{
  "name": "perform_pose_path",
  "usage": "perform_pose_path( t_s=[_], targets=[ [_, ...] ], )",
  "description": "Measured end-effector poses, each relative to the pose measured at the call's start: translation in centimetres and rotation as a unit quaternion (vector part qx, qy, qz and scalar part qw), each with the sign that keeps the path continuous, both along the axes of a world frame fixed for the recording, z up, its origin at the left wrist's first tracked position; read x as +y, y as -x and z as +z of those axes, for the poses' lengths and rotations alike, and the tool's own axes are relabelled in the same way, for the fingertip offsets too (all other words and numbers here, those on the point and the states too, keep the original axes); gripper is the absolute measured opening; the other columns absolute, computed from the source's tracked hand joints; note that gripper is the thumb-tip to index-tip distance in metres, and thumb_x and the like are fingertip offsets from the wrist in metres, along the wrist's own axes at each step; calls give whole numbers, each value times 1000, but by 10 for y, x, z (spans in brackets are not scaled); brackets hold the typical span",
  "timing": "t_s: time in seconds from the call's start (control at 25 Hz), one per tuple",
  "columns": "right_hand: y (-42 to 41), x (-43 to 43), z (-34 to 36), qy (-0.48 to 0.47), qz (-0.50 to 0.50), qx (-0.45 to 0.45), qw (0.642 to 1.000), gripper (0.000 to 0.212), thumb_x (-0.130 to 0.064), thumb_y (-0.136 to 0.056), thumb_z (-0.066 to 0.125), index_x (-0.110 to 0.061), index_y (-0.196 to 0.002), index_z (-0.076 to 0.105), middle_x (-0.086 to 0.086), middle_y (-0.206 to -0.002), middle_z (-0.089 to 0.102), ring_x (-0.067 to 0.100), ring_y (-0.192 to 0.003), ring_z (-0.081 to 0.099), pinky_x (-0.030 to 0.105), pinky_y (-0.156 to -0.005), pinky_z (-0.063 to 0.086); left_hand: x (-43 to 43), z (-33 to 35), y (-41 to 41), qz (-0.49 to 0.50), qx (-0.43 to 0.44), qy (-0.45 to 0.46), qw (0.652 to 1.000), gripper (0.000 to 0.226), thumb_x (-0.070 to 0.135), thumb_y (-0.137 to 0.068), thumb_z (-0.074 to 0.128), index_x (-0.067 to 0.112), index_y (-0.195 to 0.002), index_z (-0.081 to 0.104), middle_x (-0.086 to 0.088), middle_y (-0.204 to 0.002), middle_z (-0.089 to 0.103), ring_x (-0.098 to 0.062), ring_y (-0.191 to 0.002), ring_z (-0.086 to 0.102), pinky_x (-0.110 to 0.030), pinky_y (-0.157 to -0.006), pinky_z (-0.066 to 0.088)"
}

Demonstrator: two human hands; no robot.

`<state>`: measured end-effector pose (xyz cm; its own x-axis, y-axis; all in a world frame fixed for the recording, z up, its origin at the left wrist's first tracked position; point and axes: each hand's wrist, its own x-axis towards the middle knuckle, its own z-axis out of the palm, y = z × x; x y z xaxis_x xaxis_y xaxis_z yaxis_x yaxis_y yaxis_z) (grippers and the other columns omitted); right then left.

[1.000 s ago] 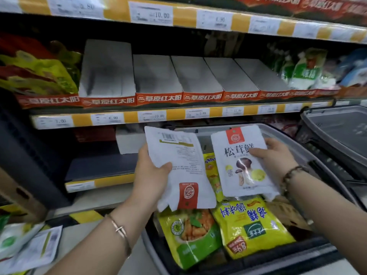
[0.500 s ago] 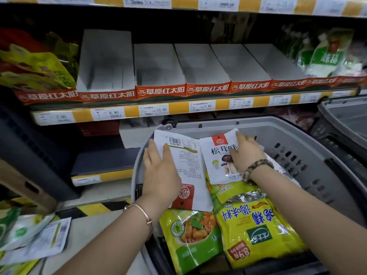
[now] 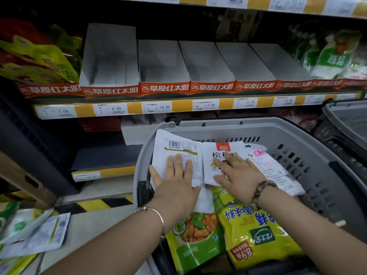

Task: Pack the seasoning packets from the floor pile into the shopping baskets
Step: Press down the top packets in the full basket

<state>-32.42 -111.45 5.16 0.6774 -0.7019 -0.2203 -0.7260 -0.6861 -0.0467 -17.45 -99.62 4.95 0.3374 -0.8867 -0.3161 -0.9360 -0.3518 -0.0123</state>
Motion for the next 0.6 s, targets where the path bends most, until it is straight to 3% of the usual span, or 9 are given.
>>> perform_pose_path(
  t_s=[0.44,0.6],
  targets=[
    [-2,6,-4,52,9,24,998,60,-58,-92,13,-37,-147,1,2,-158,0,21,-145,-2,45,-116,4,-5,0,1,19,68,-74,995,65,50,-100,13,24,-145,-26,-4,-151,-37,-31,-140,-29,-68,-109,-1],
    [-5,9,5,42,0,24,999,63,-57,-93,19,-35,-148,-1,1,-158,2,20,-145,1,45,-116,5,3,14,-1,8,105,-32,994,69,41,-101,27,17,-149,-17,-7,-155,-26,-32,-144,-16,-60,-114,9]
  ],
)
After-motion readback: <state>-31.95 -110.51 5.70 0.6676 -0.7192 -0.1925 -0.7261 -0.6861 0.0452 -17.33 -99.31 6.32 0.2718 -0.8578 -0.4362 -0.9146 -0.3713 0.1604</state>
